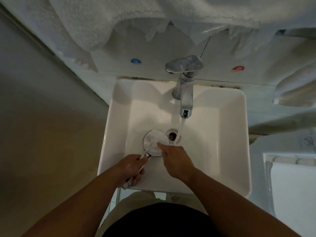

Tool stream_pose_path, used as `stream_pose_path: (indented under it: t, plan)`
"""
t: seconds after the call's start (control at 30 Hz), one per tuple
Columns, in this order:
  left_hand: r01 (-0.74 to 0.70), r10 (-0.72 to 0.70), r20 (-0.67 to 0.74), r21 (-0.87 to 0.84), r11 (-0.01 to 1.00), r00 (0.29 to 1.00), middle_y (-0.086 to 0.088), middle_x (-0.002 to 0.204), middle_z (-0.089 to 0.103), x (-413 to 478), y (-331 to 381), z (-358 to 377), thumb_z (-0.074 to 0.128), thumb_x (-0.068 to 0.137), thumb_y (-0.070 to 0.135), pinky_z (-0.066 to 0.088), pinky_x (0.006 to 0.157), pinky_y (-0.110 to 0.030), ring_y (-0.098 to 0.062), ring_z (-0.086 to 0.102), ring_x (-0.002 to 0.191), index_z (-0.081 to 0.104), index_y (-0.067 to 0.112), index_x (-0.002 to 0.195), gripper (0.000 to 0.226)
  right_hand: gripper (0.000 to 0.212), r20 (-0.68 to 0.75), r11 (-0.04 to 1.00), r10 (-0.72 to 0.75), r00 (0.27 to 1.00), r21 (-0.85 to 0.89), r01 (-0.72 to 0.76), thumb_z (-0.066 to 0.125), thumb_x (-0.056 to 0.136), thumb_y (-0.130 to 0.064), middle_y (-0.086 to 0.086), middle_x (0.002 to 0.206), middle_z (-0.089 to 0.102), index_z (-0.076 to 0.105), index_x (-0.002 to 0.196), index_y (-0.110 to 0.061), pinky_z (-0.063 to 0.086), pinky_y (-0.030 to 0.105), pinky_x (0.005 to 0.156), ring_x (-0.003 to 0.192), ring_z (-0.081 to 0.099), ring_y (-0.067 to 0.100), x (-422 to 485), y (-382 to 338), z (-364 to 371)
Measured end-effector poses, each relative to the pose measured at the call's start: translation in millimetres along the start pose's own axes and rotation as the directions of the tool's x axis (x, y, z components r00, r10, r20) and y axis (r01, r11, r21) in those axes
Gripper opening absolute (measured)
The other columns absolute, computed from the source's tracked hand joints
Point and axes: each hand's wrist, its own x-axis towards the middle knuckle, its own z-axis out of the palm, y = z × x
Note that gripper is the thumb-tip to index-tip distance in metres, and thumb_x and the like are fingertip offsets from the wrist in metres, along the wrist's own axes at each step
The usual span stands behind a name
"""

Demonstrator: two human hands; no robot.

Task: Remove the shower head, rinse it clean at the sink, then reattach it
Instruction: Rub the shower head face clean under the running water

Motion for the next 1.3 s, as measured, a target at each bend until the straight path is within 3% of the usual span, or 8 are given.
stream_pose_path:
  t: [0.13, 0.27, 0.4, 0.53, 0.67, 0.77, 0.9, 1.3]
  plan:
    - [-0.002, 0.002, 0.008, -0.004, 1.0, 1.0, -0.012, 0.077, 0.059, -0.4, 0.2, 0.5, 0.048, 0.105, 0.037, 0.037, 0.037, -0.022, -0.014, 0.044, 0.036, 0.06, 0.007, 0.103, 0.032, 0.045, -0.112, 0.998, 0.054, 0.992, -0.026, -0.057, 0.042, 0.105, -0.024, 0.01, 0.122, 0.072, 0.048, 0.149, -0.031, 0.056, 0.03, 0.08, 0.095, 0.071, 0.023, 12.2, 13.2, -12.1]
    - [-0.004, 0.004, 0.006, 0.006, 1.0, 1.0, -0.012, 0.077, 0.059, -1.4, 0.8, -0.1, 0.048, 0.105, 0.036, 0.037, 0.037, -0.023, -0.013, 0.044, 0.036, 0.06, 0.009, 0.097, 0.031, 0.044, 0.026, 1.0, -0.02, 0.999, -0.01, 0.021, 0.039, 0.106, -0.027, 0.012, 0.131, 0.067, 0.047, 0.149, -0.034, 0.057, 0.039, 0.091, 0.105, 0.069, 0.027, 2.5, -2.3, -4.5]
    - [-0.004, 0.004, -0.001, 0.002, 1.0, 1.0, -0.01, 0.075, 0.059, -0.5, 0.7, 0.4, 0.049, 0.104, 0.037, 0.038, 0.038, -0.022, -0.013, 0.045, 0.037, 0.061, 0.009, 0.097, 0.031, 0.048, -0.083, 0.998, 0.059, 0.995, -0.029, -0.062, 0.042, 0.103, -0.023, 0.013, 0.124, 0.07, 0.046, 0.149, -0.034, 0.057, 0.035, 0.084, 0.099, 0.071, 0.027, 12.3, 11.7, -10.5]
    - [0.006, -0.006, 0.004, -0.002, 1.0, 1.0, -0.01, 0.075, 0.059, 0.9, -0.2, -0.3, 0.049, 0.104, 0.036, 0.038, 0.039, -0.023, -0.013, 0.045, 0.038, 0.061, 0.008, 0.1, 0.03, 0.049, 0.054, 0.998, -0.012, 0.998, -0.061, 0.015, 0.044, 0.104, -0.022, 0.013, 0.131, 0.067, 0.044, 0.15, -0.036, 0.058, 0.04, 0.092, 0.104, 0.069, 0.028, 4.4, 0.2, -7.3]
    - [0.016, -0.016, 0.003, -0.018, 1.0, 1.0, -0.011, 0.076, 0.058, 2.2, -0.4, 1.2, 0.05, 0.104, 0.037, 0.038, 0.038, -0.022, -0.013, 0.045, 0.039, 0.061, 0.007, 0.103, 0.032, 0.05, -0.022, 0.995, 0.041, 0.999, -0.086, -0.042, 0.042, 0.103, -0.023, 0.014, 0.128, 0.067, 0.042, 0.151, -0.037, 0.057, 0.037, 0.086, 0.103, 0.069, 0.029, 15.6, 8.9, -15.6]
    - [0.018, -0.018, 0.004, -0.018, 1.0, 1.0, -0.01, 0.075, 0.059, 3.1, -1.7, 0.0, 0.051, 0.104, 0.036, 0.039, 0.041, -0.023, -0.014, 0.046, 0.041, 0.061, 0.006, 0.107, 0.032, 0.049, 0.084, 0.995, -0.042, 0.996, -0.087, 0.049, 0.043, 0.103, -0.024, 0.014, 0.134, 0.065, 0.042, 0.151, -0.036, 0.057, 0.042, 0.094, 0.109, 0.067, 0.031, 3.4, 0.0, -8.0]
    - [0.015, -0.015, 0.001, -0.009, 1.0, 1.0, -0.01, 0.075, 0.059, 3.6, -0.9, 1.2, 0.051, 0.104, 0.036, 0.038, 0.04, -0.023, -0.014, 0.046, 0.041, 0.062, 0.006, 0.108, 0.032, 0.049, -0.008, 0.994, 0.012, 1.0, -0.11, -0.013, 0.041, 0.103, -0.025, 0.013, 0.127, 0.068, 0.043, 0.151, -0.037, 0.057, 0.037, 0.087, 0.102, 0.069, 0.029, 16.7, 13.5, -15.1]
    - [0.01, -0.01, 0.009, 0.007, 1.0, 1.0, -0.01, 0.073, 0.059, 4.0, -1.3, -0.3, 0.051, 0.104, 0.036, 0.037, 0.04, -0.022, -0.016, 0.044, 0.04, 0.061, 0.006, 0.101, 0.031, 0.05, 0.094, 0.992, -0.033, 0.995, -0.119, 0.044, 0.044, 0.103, -0.024, 0.014, 0.133, 0.064, 0.041, 0.151, -0.038, 0.058, 0.042, 0.091, 0.106, 0.068, 0.03, 1.3, 0.3, -10.3]
